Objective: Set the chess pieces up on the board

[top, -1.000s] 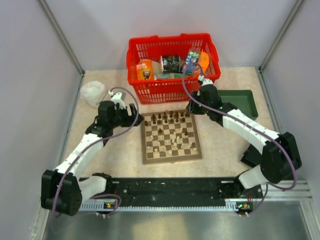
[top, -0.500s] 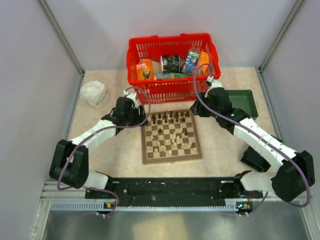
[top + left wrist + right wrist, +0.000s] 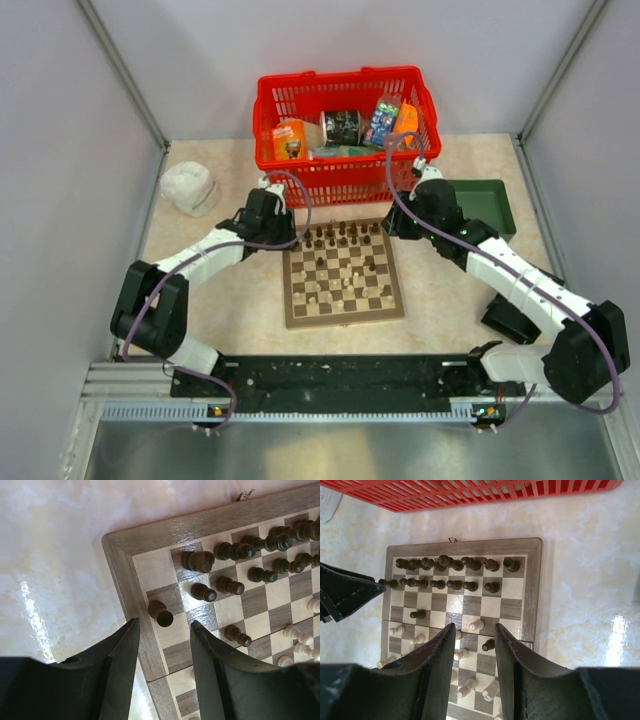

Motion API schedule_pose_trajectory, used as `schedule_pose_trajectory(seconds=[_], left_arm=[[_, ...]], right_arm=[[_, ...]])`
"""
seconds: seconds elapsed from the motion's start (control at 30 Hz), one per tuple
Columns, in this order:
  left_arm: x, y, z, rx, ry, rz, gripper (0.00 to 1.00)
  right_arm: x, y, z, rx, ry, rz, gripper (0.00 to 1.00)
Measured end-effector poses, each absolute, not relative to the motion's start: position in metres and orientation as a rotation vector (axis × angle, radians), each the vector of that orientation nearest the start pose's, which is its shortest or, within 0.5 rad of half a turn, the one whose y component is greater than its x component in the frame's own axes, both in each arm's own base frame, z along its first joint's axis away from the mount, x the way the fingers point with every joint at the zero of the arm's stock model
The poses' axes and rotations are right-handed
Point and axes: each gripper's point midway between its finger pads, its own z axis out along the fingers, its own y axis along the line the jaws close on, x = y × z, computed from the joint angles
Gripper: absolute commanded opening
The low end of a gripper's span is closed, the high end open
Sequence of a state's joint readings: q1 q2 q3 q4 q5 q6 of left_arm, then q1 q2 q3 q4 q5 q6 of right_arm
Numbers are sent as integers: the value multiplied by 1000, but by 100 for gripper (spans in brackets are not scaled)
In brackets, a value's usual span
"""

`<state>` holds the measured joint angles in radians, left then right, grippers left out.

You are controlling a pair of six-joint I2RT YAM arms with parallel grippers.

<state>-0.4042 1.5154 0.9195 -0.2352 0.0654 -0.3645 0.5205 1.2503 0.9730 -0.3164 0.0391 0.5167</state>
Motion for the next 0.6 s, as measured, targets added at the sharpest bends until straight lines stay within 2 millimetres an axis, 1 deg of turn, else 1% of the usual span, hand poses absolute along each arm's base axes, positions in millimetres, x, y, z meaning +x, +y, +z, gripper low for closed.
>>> schedule_pose_trajectory(seconds=[0.1, 0.27, 0.4, 0.6], left_arm=[[342, -174, 78, 74, 2450, -415, 47], [344, -178, 74, 80, 2468, -402, 40], [345, -180, 75, 84, 2472, -395, 34], [346, -181, 74, 83, 2478, -384, 32]], right_arm=[[319, 199, 185, 18, 2217, 547, 38], [319, 200, 185, 16, 2218, 551, 38], [319, 200, 185, 15, 2218, 553, 38], [318, 200, 183, 14, 2223, 552, 38]])
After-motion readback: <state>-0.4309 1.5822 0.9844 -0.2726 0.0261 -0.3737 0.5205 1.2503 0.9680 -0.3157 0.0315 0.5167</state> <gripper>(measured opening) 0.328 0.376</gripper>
